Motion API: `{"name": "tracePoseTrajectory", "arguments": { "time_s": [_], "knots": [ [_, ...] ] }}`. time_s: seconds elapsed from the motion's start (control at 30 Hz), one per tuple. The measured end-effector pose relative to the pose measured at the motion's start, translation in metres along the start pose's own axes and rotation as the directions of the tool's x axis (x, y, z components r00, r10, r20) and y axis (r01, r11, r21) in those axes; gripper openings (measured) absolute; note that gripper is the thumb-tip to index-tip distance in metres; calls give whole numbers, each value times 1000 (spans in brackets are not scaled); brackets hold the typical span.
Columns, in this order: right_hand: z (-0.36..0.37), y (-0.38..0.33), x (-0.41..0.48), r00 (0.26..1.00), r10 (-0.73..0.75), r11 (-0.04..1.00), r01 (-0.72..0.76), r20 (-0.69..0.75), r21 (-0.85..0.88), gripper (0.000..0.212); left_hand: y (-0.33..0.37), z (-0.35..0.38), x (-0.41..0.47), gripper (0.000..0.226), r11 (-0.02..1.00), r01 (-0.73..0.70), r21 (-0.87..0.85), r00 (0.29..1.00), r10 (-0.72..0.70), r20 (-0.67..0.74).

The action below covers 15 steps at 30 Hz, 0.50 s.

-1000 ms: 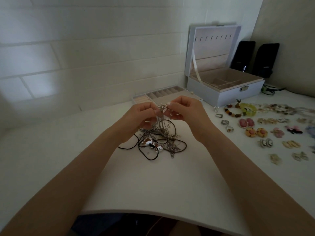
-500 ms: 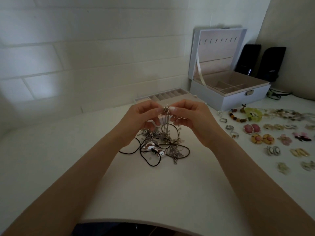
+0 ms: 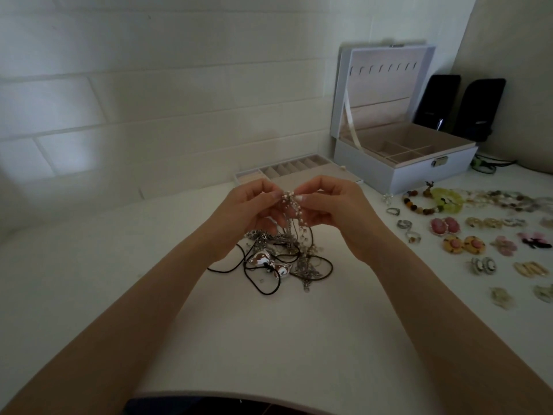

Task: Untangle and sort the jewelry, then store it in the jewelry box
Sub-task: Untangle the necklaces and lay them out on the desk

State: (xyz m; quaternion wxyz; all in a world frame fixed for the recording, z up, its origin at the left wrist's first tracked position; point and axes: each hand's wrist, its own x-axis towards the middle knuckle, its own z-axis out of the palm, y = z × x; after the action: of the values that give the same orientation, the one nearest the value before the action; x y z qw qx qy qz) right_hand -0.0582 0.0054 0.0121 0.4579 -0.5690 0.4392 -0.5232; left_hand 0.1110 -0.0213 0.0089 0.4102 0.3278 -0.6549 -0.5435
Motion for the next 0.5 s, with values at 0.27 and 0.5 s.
{"name": "tracePoseTrajectory", "arguments": {
  "time_s": [0.27, 0.5],
  "knots": [
    [2, 1, 0, 1000, -26, 1000, 27, 12, -11, 7, 0, -5, 0, 11, 991, -89, 97, 993, 96, -65],
    [1, 1, 0, 999, -43, 999, 43, 24, -17, 8, 1, -1, -1, 13, 943, -180, 280, 979, 198, -38]
  ]
}}
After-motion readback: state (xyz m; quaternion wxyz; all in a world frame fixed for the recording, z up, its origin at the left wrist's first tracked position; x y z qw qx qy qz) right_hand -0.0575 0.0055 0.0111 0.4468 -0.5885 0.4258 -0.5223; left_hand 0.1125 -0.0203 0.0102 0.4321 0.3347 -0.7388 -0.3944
